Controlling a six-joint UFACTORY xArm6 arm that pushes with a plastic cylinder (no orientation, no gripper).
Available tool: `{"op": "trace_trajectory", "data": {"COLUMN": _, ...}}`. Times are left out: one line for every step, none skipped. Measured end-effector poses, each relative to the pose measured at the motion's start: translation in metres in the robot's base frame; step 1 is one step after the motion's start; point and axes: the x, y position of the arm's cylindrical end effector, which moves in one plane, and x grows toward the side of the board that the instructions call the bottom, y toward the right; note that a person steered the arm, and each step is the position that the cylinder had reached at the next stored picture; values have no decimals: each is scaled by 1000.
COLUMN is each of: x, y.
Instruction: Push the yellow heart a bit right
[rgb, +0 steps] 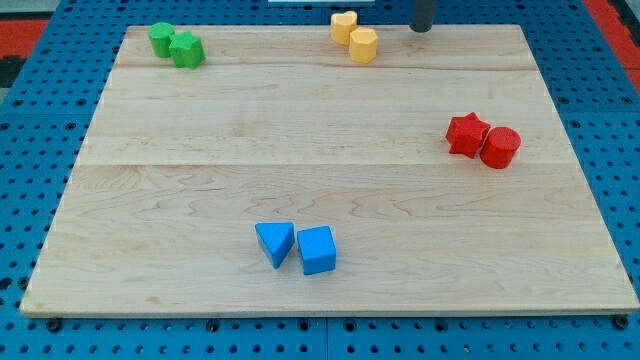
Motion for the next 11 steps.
{"op": "trace_trajectory", "data": {"x": 1, "y": -27}}
{"op": "trace_trajectory", "data": {"x": 0, "y": -86}}
{"op": "trace_trajectory", "data": {"x": 16, "y": -112}}
{"op": "trace_trajectory", "data": {"x": 52, "y": -121}}
{"op": "trace_trajectory", "data": {"x": 78, "y": -172}}
{"op": "trace_trajectory", "data": {"x": 26, "y": -201}}
{"op": "trace_trajectory", "data": {"x": 1, "y": -201}}
{"op": "trace_trajectory", "data": {"x": 3, "y": -201}}
{"op": "trace_trajectory", "data": {"x": 1, "y": -201}}
{"op": "trace_trajectory", "data": {"x": 0, "y": -200}}
{"op": "trace_trajectory", "data": {"x": 1, "y": -194}}
